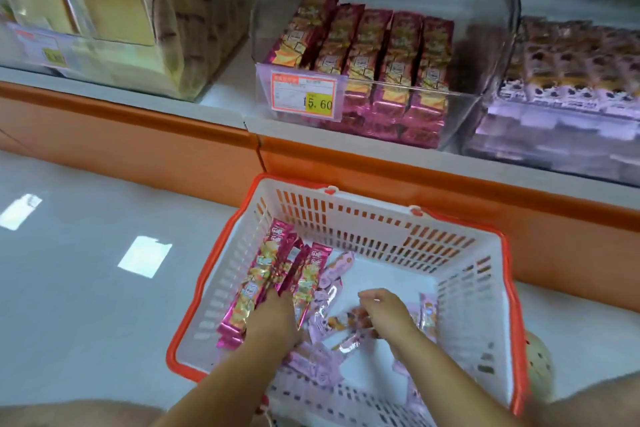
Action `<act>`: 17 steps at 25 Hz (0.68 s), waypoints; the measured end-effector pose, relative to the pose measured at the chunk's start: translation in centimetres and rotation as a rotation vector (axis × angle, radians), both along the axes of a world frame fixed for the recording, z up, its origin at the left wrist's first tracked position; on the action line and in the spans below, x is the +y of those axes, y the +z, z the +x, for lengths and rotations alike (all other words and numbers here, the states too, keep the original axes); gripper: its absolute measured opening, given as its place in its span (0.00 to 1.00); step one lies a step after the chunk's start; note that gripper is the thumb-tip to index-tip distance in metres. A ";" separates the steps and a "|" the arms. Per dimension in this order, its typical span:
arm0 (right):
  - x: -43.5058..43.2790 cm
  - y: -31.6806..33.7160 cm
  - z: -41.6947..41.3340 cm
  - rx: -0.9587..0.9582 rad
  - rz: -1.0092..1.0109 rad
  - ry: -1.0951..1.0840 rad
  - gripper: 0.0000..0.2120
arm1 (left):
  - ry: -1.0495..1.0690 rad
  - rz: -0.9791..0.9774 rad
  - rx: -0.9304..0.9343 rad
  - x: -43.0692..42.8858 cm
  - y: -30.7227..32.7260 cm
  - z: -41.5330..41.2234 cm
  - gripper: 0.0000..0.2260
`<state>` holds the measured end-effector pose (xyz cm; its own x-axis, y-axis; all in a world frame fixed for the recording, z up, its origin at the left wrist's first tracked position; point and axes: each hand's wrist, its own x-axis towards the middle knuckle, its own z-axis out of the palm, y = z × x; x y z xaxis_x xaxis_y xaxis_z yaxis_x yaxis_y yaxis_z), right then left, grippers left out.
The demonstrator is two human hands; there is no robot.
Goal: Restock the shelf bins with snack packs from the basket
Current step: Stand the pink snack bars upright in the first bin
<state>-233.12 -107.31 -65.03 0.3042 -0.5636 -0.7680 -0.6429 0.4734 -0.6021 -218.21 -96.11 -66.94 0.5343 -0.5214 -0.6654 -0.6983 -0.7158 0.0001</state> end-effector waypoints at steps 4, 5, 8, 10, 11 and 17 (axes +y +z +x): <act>-0.3 -0.7 -0.3 0.008 0.036 0.034 0.08 | 0.050 -0.003 0.059 -0.5 0.7 0.1 0.24; -0.2 -0.8 -0.3 -0.006 0.064 0.035 0.06 | 0.068 -0.016 0.119 -0.5 1.2 0.1 0.25; 0.4 -1.3 -0.2 -0.126 0.185 -0.028 0.20 | 0.074 -0.120 0.239 -0.4 2.4 -0.7 0.19; 0.6 -1.3 0.2 -0.209 0.151 -0.072 0.27 | 0.047 -0.222 0.264 -0.2 3.0 -1.9 0.19; 0.6 -1.2 0.3 -0.241 0.119 -0.096 0.27 | 0.052 -0.276 0.307 0.0 3.4 -2.5 0.21; -0.2 0.6 -0.1 -0.413 0.147 -0.232 0.19 | 0.463 -0.473 0.846 1.8 5.1 -1.7 0.23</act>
<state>-233.19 -107.55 -64.40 0.4793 -0.5473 -0.6861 -0.2320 0.6749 -0.7005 -219.94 -94.33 -61.83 0.2065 -0.6878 -0.6959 -0.0026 -0.7116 0.7025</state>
